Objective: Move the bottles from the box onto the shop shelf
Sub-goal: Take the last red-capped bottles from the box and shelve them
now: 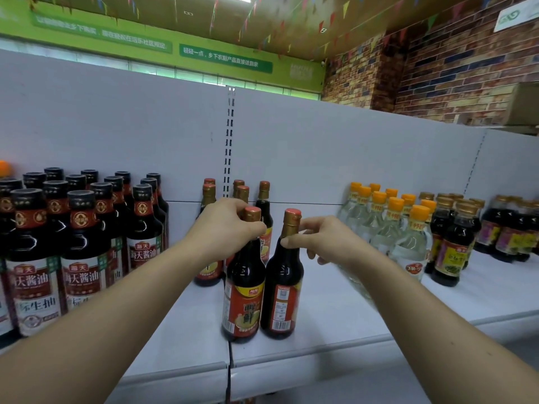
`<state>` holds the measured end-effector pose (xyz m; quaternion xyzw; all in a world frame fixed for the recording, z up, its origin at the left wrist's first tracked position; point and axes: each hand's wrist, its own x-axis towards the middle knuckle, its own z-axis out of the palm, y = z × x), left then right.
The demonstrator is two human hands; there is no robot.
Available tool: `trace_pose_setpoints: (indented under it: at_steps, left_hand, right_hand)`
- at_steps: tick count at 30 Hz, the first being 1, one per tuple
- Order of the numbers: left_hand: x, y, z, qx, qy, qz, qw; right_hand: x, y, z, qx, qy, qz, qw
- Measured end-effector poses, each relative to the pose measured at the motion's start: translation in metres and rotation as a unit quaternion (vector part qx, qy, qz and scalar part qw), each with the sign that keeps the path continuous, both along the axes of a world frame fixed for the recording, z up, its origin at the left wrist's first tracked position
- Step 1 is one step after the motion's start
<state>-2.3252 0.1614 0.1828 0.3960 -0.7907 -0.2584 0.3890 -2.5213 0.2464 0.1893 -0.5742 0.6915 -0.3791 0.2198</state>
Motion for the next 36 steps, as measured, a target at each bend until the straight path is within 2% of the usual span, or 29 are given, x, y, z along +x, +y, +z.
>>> trace_pose_setpoints:
  at_steps: [12,22,36]
  left_hand:
    - [-0.001,0.003,0.002,0.012,0.000,0.002,1.000]
    - [-0.002,0.004,0.000,0.024,0.021,-0.003,0.999]
    - [-0.003,0.010,-0.001,0.038,0.039,-0.002,0.999]
  right_hand:
    - [-0.002,-0.004,-0.018,-0.060,-0.025,-0.056,0.996]
    - [-0.005,0.003,-0.020,-0.065,-0.084,-0.020,0.994]
    - [-0.004,-0.016,-0.035,-0.122,-0.090,-0.045,0.987]
